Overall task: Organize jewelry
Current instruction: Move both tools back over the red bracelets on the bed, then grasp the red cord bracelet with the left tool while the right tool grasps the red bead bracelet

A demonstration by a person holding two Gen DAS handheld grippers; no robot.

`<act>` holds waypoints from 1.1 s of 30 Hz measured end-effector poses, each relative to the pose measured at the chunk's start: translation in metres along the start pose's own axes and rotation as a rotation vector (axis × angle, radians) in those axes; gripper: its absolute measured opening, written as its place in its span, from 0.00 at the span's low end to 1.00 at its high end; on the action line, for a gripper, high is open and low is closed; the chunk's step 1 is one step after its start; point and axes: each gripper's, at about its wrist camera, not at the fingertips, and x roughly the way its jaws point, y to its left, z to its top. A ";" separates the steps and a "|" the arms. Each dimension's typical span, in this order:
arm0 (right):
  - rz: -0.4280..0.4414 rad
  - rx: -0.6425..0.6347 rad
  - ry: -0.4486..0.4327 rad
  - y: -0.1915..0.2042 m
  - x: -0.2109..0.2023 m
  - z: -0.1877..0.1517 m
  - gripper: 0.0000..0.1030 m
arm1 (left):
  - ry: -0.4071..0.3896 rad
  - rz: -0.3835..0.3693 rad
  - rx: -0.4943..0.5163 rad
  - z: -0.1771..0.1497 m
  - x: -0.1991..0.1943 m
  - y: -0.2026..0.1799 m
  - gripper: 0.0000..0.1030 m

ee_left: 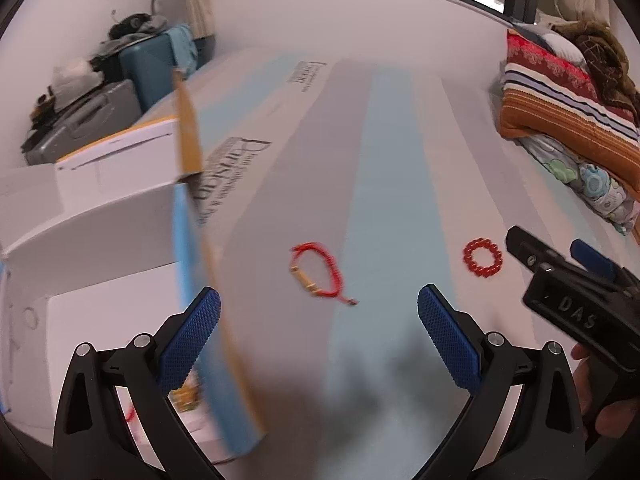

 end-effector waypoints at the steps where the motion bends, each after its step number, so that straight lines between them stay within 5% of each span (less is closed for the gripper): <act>1: -0.006 -0.001 0.000 -0.005 0.004 0.001 0.93 | 0.001 -0.018 -0.002 0.001 0.007 -0.006 0.94; 7: -0.025 0.050 0.036 -0.045 0.039 0.012 0.93 | 0.049 -0.052 -0.017 0.008 0.052 -0.030 0.94; 16: -0.051 0.036 0.111 -0.059 0.097 0.012 0.93 | 0.146 0.022 -0.046 0.004 0.134 -0.022 0.94; 25: -0.036 0.036 0.213 -0.067 0.150 -0.004 0.92 | 0.178 0.036 -0.090 0.005 0.168 -0.011 0.94; 33: -0.008 0.044 0.265 -0.070 0.170 -0.016 0.81 | 0.196 0.063 -0.058 0.000 0.180 -0.014 0.94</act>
